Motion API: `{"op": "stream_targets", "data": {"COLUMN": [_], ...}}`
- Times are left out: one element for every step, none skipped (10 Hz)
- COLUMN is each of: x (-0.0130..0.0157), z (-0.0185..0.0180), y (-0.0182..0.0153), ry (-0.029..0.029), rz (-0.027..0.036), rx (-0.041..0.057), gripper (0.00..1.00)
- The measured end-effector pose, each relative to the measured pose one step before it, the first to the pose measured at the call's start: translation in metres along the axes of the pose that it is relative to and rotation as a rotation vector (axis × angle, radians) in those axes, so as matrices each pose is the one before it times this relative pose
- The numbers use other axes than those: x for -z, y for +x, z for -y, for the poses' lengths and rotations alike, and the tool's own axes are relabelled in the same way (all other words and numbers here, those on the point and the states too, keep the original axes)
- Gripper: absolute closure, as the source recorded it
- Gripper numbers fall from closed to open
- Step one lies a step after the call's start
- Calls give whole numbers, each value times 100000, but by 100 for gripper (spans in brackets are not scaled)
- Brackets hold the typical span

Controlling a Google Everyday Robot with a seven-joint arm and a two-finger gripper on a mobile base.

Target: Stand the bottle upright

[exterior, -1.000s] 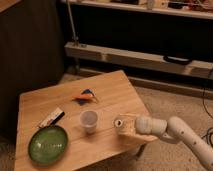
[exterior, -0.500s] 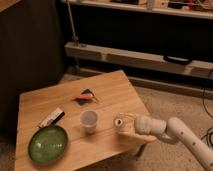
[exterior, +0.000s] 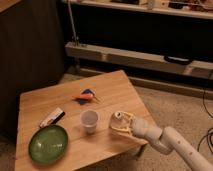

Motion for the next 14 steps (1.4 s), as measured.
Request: {"op": "stream_targets", "data": {"x": [20, 292, 471, 271, 149, 209, 183, 132, 268, 122, -84, -135, -16, 96], "z": [97, 161, 205, 144, 163, 189, 121, 110, 163, 33, -59, -11, 67, 90], "y": [-256, 14, 316, 286, 170, 378, 342, 351, 734, 535, 479, 413, 273, 342], "ry": [691, 1084, 1045, 631, 428, 509, 130, -59, -96, -753, -1652, -1452, -432, 22], "rz": [-2519, -1836, -353, -42, -3, -187, -21, 355, 395, 691, 812, 399, 108, 186], "rx": [816, 618, -182, -438, -305, -538, -505, -1010, -1891, -1227, -974, -616, -501, -689], "gripper": [100, 100, 100, 100, 100, 100, 100, 100, 95, 86, 76, 64, 55, 44]}}
